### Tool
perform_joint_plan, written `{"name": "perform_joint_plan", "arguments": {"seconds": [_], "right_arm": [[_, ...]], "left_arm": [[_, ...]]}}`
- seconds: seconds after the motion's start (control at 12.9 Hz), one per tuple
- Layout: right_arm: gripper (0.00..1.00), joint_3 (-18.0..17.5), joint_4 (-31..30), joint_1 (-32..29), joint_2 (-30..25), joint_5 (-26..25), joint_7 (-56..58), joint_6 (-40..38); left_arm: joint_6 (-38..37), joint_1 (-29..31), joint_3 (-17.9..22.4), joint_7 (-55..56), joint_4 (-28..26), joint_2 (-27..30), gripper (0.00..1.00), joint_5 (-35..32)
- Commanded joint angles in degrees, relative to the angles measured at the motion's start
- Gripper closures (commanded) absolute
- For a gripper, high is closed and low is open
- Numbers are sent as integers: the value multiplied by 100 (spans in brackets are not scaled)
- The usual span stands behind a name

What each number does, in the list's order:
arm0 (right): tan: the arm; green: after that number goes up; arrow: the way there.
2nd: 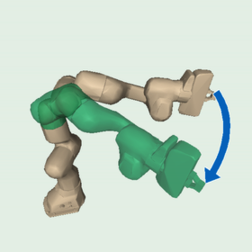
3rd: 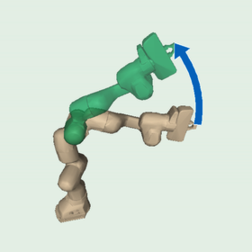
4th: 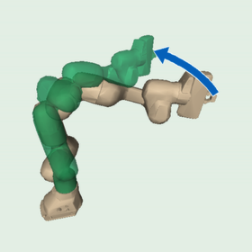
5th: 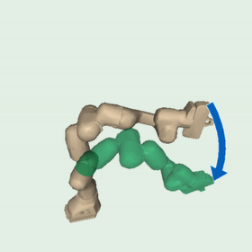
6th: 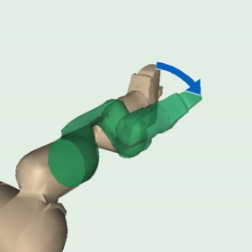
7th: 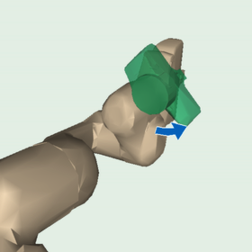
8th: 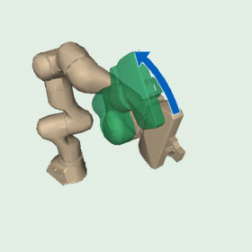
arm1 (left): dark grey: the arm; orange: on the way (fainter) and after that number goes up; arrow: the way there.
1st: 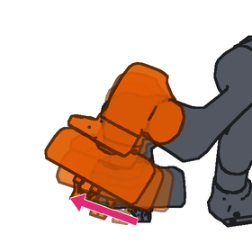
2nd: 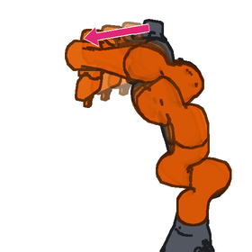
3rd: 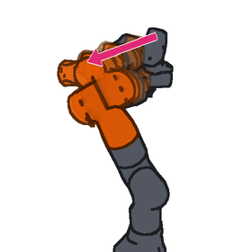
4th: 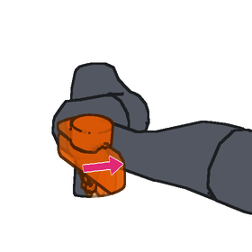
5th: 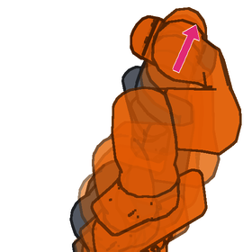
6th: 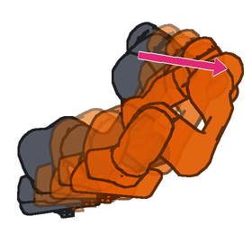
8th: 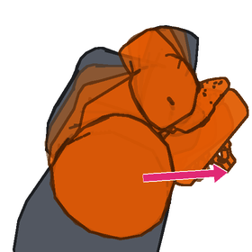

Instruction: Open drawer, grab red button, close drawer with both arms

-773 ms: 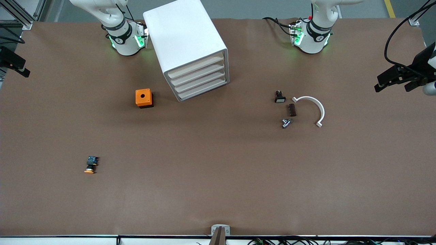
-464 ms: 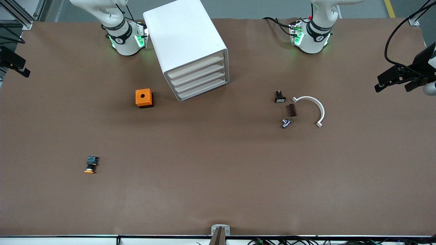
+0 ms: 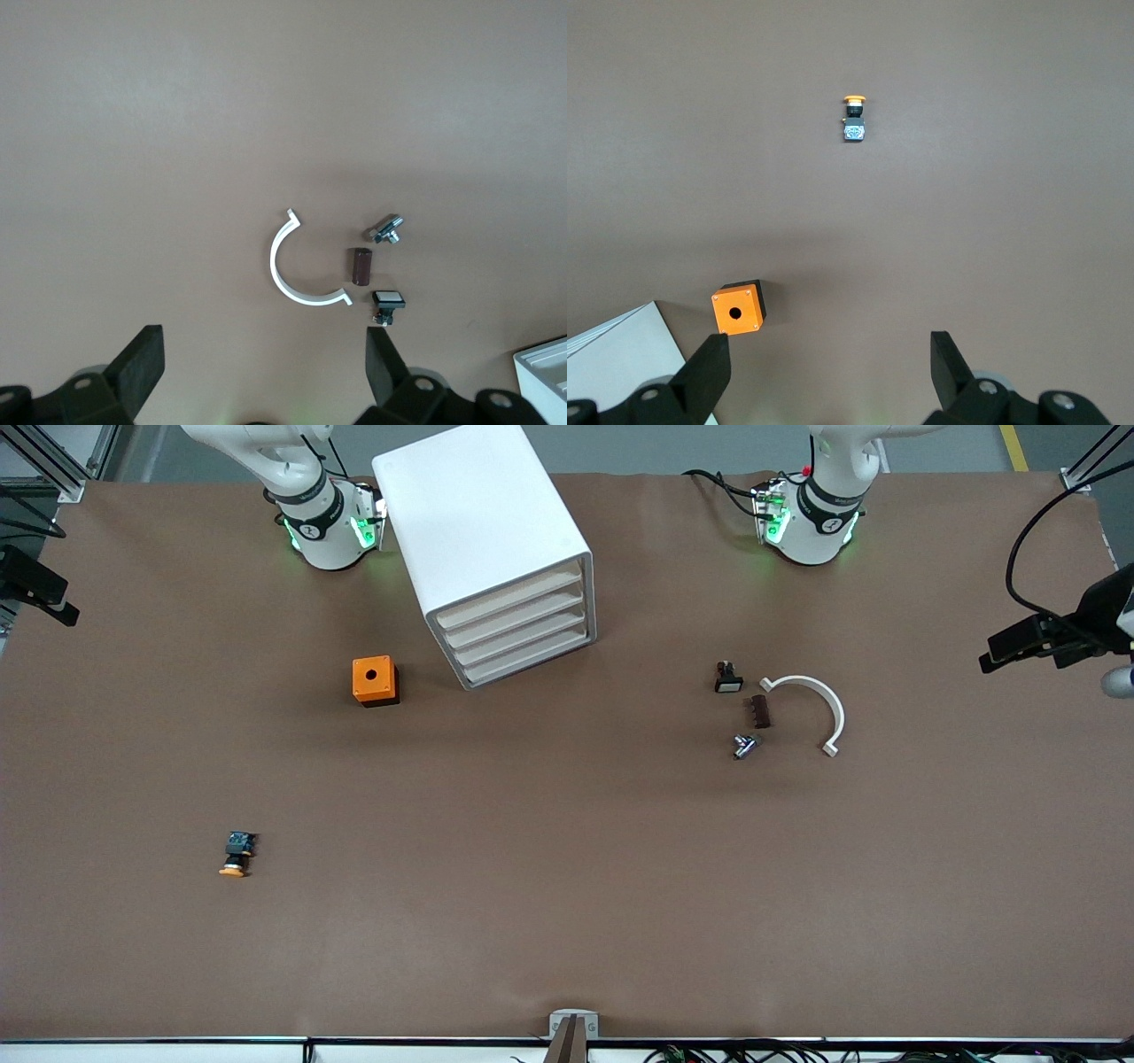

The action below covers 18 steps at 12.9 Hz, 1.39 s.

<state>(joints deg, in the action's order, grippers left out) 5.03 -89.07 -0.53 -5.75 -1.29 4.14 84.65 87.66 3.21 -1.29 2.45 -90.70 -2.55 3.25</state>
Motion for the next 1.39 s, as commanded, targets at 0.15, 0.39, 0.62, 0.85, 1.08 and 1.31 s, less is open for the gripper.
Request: {"name": "perform_joint_plan", "arguments": {"seconds": [0.15, 0.39, 0.62, 0.85, 1.08, 1.31], "right_arm": [[0, -11, -111, 26, -146, -12, 26, 16], [0, -37, -102, 17, -137, -21, 43, 16], [0, -28, -102, 9, -137, -29, 43, -1], [0, -37, -14, 17, -119, -56, -9, -19], [0, -28, -14, 9, -119, -56, -1, -28], [0, -28, -23, 9, -119, -47, -1, -63]], "left_arm": [[-73, -109, -46, 54, 114, -991, 0, -61], [-73, -425, -205, 220, 105, -1519, 0, -61], [-73, -1153, -213, 1439, 149, -1854, 0, -53], [-73, -1690, -231, 2730, 246, -2126, 0, 761], [-73, -2182, -240, 4810, 509, -2539, 0, 1815], [-73, -2403, -240, 7289, 764, -3039, 0, 3099]]}}
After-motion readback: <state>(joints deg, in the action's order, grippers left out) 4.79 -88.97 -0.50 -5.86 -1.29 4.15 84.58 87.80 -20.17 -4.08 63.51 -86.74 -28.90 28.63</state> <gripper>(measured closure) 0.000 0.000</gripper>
